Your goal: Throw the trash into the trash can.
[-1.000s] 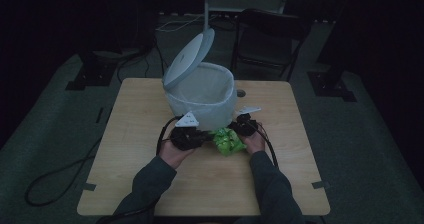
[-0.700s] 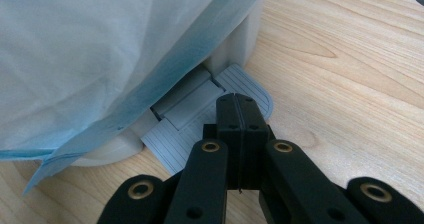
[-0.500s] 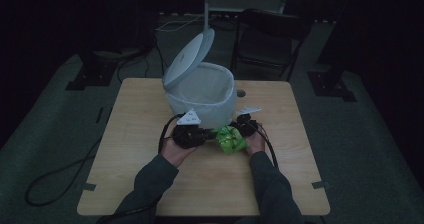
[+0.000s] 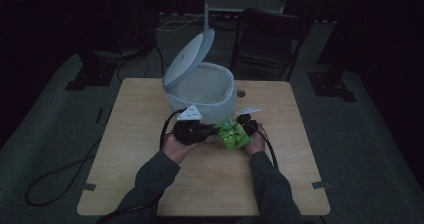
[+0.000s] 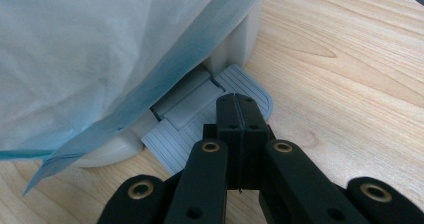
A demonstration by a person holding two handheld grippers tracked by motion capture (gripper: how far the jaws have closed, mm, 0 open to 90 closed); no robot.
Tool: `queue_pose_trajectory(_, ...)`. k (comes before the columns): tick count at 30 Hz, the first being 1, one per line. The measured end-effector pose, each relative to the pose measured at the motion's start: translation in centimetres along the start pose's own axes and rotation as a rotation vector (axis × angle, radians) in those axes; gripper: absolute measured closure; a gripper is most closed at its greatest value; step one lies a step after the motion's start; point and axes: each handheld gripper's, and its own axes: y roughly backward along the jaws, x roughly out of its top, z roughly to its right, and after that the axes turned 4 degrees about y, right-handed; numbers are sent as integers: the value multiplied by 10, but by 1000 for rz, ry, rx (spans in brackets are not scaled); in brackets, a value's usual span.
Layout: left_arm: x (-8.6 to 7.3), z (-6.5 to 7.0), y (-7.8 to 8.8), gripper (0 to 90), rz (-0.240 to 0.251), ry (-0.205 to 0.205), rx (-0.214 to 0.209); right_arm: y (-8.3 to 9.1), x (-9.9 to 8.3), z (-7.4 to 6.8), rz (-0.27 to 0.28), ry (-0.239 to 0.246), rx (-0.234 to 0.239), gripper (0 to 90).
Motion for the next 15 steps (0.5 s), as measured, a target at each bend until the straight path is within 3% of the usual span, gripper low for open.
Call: queue_pose_trajectory(15,19,4,3,831,31,-10,-20,0,0,0,3,-4,1,900)
